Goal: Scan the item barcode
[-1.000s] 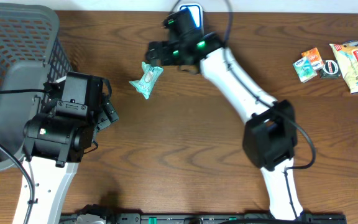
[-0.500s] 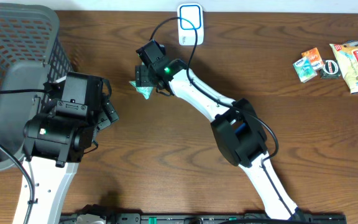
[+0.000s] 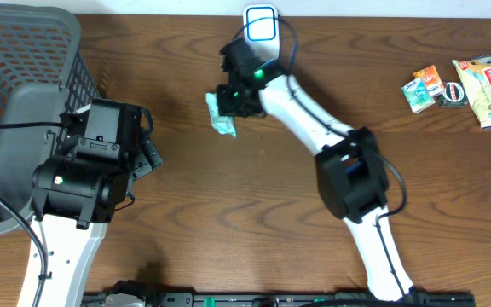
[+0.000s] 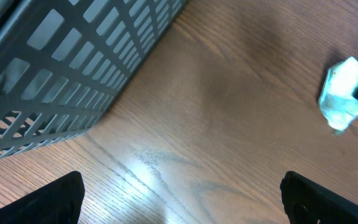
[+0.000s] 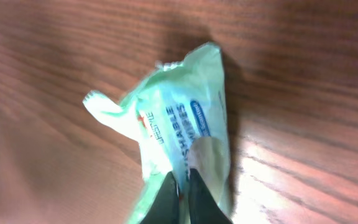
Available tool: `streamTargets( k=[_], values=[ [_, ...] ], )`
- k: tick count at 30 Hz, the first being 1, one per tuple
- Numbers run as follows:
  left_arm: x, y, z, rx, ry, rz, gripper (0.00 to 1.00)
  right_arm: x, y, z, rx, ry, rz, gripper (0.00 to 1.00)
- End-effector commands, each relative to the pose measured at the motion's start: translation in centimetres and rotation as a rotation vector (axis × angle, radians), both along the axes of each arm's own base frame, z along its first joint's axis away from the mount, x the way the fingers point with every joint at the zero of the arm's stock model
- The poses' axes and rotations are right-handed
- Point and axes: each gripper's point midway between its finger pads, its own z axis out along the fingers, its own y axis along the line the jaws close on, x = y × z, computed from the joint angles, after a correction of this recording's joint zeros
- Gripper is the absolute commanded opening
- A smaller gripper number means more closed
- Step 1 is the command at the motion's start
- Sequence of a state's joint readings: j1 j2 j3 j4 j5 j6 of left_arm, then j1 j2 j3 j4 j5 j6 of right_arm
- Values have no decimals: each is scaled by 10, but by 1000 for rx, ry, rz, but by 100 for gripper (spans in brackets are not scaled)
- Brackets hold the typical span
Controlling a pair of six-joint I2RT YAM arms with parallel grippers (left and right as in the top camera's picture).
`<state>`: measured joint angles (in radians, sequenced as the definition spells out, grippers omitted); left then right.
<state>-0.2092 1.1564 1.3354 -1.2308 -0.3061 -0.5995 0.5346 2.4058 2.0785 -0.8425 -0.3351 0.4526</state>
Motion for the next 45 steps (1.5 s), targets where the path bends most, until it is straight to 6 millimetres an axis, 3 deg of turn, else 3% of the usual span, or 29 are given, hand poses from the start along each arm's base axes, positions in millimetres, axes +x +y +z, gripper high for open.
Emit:
streamTargets(
  k=[1,3,7,11,15,18,22,26,30,36,40,42,44,45],
  values=[
    [-1,5,2,16,-5,18,100,-17,-9,35,247,101,169,1],
    [0,5,2,16,-5,18,100,-13,-28,42,312,126,179,1],
    [0,5,2,16,-5,18,100,-10,-44,32,228,99,186,6],
    [0,5,2,16,-5,18,100,-15,-40,16,68,29,247,26],
    [0,5,2,16,-5,18,100,-22,-30,13,-126,-79,329,24],
    [0,5,2,16,-5,18,100,-16,-29,62,-357,-302,283,38],
    [0,5,2,16,-5,18,100,-19,-25,88,-484,-419,224,50],
    [0,5,2,16,-5,18,100,-29,-8,73,-506,-416,239,67],
    [0,5,2,16,-5,18,100,-23,0,37,-528,-385,110,82],
    [0,5,2,16,-5,18,100,-21,-6,-18,-591,-316,51,81],
    [0,5,2,16,-5,18,100,-24,-14,-46,-651,-285,64,68],
    [0,5,2,16,-5,18,100,-28,-18,-57,-674,-256,76,46],
    [0,5,2,16,-5,18,100,-32,-17,-60,-651,-228,86,20],
    [0,5,2,16,-5,18,100,-32,-13,-56,-620,-219,88,12]
  ],
)
